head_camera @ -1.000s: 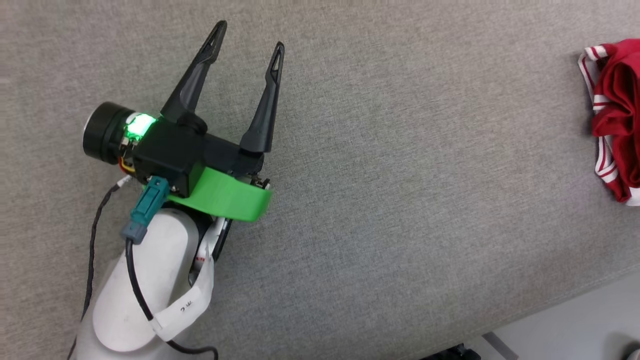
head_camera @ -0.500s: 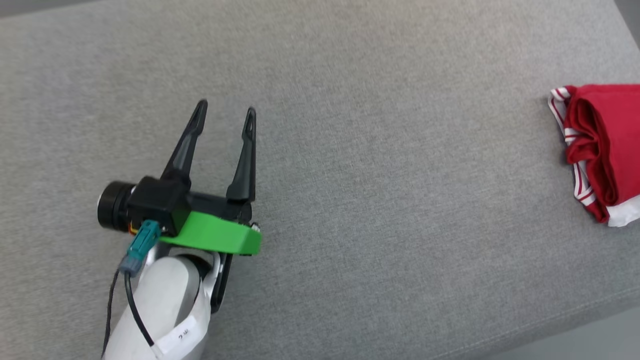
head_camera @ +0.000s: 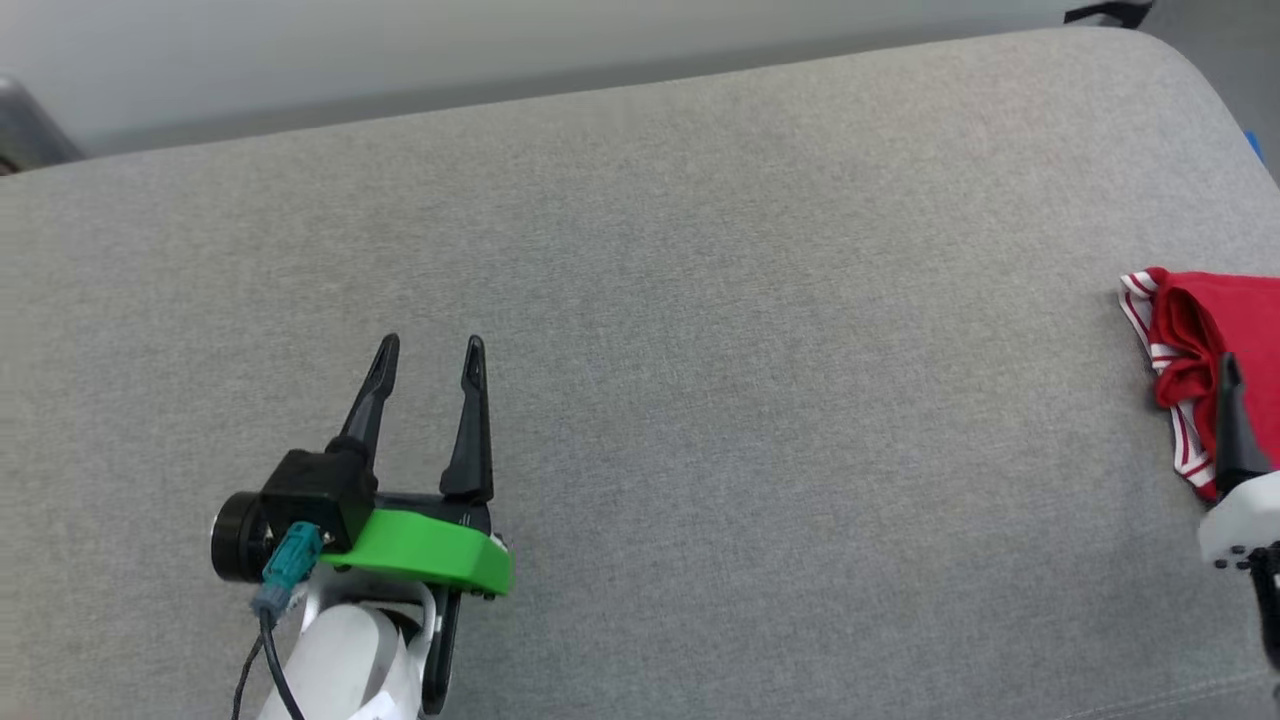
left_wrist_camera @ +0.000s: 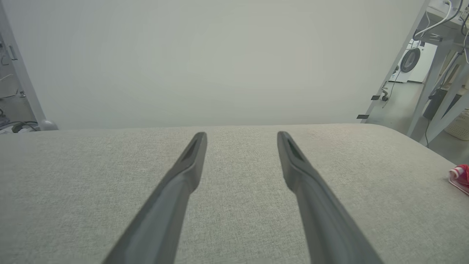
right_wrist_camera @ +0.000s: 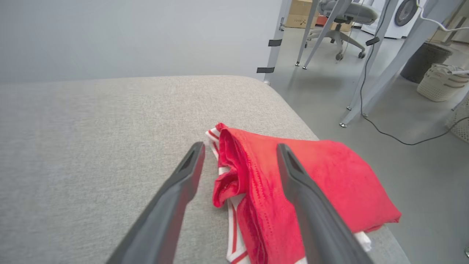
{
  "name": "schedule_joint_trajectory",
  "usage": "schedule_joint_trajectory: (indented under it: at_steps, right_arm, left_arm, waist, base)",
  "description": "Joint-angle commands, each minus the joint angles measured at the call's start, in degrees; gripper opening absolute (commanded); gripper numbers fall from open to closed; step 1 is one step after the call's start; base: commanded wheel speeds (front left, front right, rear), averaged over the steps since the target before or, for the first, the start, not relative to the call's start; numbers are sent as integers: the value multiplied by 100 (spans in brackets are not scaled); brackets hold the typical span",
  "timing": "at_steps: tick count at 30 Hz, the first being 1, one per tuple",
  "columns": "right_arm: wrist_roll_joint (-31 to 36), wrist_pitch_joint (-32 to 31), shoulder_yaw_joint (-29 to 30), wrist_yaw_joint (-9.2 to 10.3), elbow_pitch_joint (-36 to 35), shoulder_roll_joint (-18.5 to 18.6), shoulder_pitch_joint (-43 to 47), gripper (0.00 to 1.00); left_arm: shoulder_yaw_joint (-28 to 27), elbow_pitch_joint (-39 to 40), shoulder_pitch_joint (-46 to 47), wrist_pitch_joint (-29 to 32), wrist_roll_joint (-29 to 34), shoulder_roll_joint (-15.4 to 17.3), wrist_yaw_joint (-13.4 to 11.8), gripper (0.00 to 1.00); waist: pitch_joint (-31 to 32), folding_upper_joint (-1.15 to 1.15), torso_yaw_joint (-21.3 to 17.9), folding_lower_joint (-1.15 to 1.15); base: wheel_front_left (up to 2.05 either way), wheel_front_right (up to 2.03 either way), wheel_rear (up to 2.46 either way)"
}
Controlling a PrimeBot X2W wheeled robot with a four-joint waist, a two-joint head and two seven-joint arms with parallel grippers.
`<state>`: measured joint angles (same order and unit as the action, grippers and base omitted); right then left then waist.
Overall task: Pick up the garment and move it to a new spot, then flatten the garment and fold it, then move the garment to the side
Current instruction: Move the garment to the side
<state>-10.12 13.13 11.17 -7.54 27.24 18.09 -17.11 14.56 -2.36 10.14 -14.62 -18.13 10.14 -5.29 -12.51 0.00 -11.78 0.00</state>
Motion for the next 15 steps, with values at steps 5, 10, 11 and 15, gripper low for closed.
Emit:
schedule_joint_trajectory:
  at_steps: [5,10,11,15]
  right_arm:
    - [48,-300,-125,5,-1135,-461,726,100]
    - [17,-602,-406,5,-2108,-797,1213,100]
    - [1,-673,-461,5,-2299,-851,1316,100]
    - [-76,-870,-706,5,-2876,-977,1655,100]
  left_arm:
    - [-72,-186,-322,-34,-79,-72,4,100]
    - [-185,-247,-511,-36,-57,-92,43,100]
    - [-211,-250,-552,-37,-48,-92,68,100]
    - [-357,-293,-727,-37,-10,-90,102,100]
  waist:
    - [571,0,566,0]
    - [725,0,764,0]
    - [756,0,802,0]
    - [896,0,882,0]
  base:
    - [0,0,0]
    - [0,0,0]
    - [0,0,0]
    - [0,0,0]
